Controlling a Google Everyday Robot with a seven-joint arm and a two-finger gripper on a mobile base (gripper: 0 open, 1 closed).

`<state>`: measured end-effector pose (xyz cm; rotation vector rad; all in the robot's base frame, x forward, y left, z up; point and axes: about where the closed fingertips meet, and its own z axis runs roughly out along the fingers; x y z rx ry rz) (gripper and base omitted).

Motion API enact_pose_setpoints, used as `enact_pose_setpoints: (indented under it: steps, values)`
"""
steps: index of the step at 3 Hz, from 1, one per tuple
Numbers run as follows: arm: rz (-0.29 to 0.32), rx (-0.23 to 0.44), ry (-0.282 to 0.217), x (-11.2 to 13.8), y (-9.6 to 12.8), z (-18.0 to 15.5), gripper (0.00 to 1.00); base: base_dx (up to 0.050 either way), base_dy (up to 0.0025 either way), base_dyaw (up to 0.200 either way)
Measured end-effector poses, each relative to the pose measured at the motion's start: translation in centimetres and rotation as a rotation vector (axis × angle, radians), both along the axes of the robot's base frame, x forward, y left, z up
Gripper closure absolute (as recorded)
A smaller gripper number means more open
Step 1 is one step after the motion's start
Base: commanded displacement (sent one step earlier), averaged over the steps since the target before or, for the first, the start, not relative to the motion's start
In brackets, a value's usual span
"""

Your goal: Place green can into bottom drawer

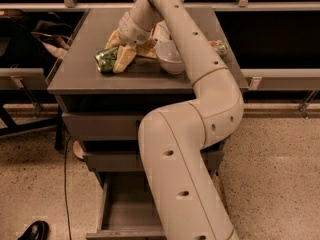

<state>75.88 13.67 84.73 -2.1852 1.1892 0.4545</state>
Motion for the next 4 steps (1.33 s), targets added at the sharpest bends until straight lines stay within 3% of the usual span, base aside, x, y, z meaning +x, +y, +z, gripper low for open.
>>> enact_pose_setpoints:
  steps: [1, 3, 4]
  values:
    - [0.0, 0.0, -0.001, -0.1, 0.0, 0.2, 1.0, 0.0, 0.0, 0.0]
    - [-0.019, 0.033, -0.071, 0.4, 0.2, 3.2, 1.0, 0.0, 0.0, 0.0]
    - [0.033, -0.04, -0.004, -2.4, 1.5, 3.5, 1.0, 0.0, 0.0, 0.0]
